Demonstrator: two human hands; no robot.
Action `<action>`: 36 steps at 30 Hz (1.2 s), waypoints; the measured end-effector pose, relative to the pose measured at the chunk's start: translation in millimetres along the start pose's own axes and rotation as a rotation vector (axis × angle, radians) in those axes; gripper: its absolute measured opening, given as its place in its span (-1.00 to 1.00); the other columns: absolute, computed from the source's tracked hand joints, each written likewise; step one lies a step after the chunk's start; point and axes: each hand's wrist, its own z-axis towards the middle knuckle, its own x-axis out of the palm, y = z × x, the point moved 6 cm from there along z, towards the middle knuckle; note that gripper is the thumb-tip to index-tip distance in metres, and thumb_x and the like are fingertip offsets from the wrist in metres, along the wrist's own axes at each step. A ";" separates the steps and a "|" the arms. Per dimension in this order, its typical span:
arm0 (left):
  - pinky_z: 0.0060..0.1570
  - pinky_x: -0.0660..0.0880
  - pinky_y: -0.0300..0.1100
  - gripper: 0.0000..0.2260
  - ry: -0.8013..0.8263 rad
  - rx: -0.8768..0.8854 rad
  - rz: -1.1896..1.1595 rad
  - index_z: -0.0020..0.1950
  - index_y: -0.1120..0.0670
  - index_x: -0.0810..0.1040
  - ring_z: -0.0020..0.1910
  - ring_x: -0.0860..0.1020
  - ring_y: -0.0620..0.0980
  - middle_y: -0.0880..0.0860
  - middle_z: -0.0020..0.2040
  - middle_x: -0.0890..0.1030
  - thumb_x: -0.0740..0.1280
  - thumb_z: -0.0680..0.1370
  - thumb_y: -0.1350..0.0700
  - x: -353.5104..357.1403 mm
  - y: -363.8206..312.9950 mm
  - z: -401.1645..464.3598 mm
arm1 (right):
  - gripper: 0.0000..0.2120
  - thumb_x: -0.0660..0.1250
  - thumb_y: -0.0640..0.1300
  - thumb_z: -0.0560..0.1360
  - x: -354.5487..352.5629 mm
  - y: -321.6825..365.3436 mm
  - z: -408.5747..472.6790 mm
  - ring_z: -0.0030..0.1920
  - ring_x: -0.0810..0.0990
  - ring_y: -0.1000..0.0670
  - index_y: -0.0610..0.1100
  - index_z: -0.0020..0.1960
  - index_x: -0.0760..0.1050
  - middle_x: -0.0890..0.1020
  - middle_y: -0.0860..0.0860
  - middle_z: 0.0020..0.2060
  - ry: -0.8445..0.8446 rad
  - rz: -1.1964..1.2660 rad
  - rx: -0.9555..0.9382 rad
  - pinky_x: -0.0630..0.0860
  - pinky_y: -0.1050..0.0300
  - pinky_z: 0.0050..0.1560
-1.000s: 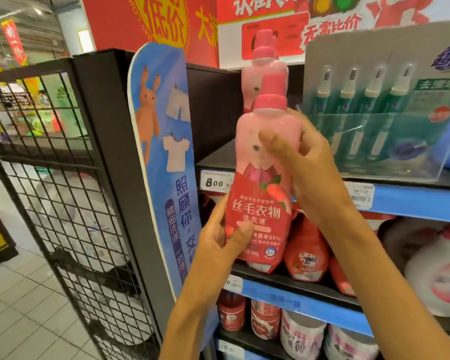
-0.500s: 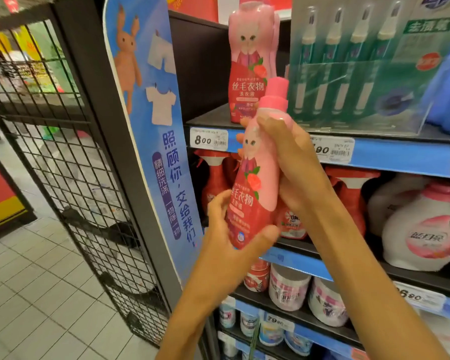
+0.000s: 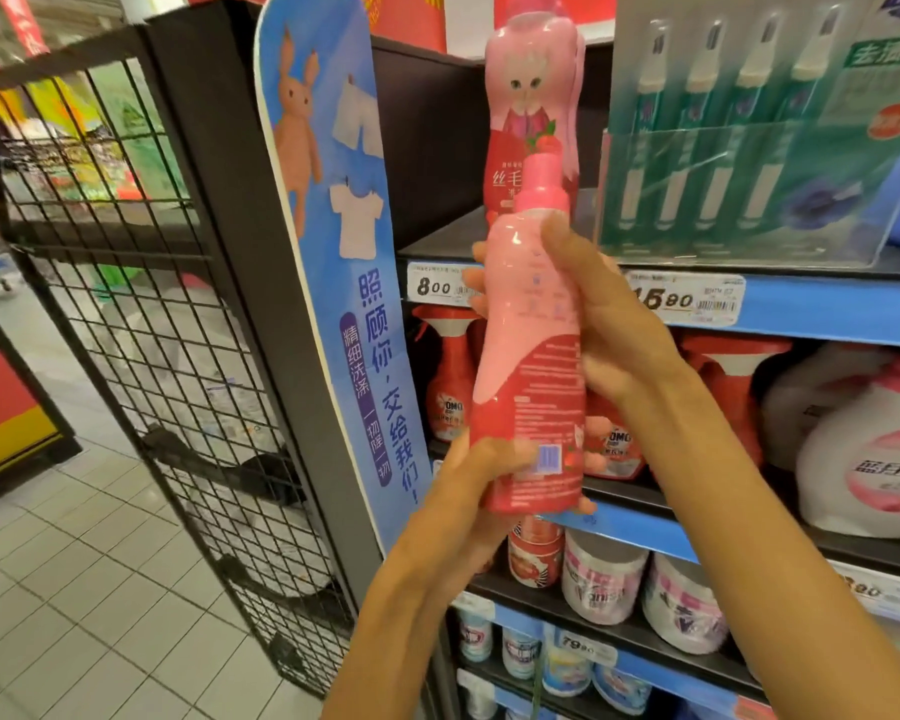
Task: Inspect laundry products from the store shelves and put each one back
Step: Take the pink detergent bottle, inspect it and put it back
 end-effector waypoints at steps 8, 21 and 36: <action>-0.01 0.58 -0.23 -0.48 -0.272 0.050 0.305 0.23 0.05 0.54 0.04 0.66 0.00 0.04 0.06 0.69 0.28 0.44 -0.28 -38.8 -13.3 2.6 | -0.61 0.40 -0.06 0.41 1.2 4.0 -1.4 -0.17 0.67 -0.07 -0.26 0.15 0.51 0.66 -0.16 -0.12 -0.213 -0.297 -0.154 0.60 0.10 -0.20; -0.22 0.55 -0.40 -0.50 -0.377 0.077 0.320 0.05 -0.02 0.56 -0.17 0.67 -0.18 -0.12 -0.16 0.71 0.15 0.37 -0.34 -45.1 -4.2 9.4 | -0.66 0.27 -0.14 0.41 4.3 -16.2 5.2 -0.16 0.61 -0.04 -0.19 0.17 0.49 0.64 -0.10 -0.12 -0.052 0.001 0.051 0.61 0.07 -0.13; -0.13 0.58 -0.22 -0.61 -0.125 0.087 0.319 0.08 -0.10 0.56 -0.10 0.64 -0.07 -0.03 -0.07 0.68 0.44 0.25 0.00 -29.9 -4.9 -6.5 | -0.62 0.32 0.09 0.48 12.9 2.3 2.4 -0.07 0.65 0.00 -0.12 0.18 0.48 0.66 0.00 -0.11 0.070 -0.235 -0.033 0.60 0.06 0.04</action>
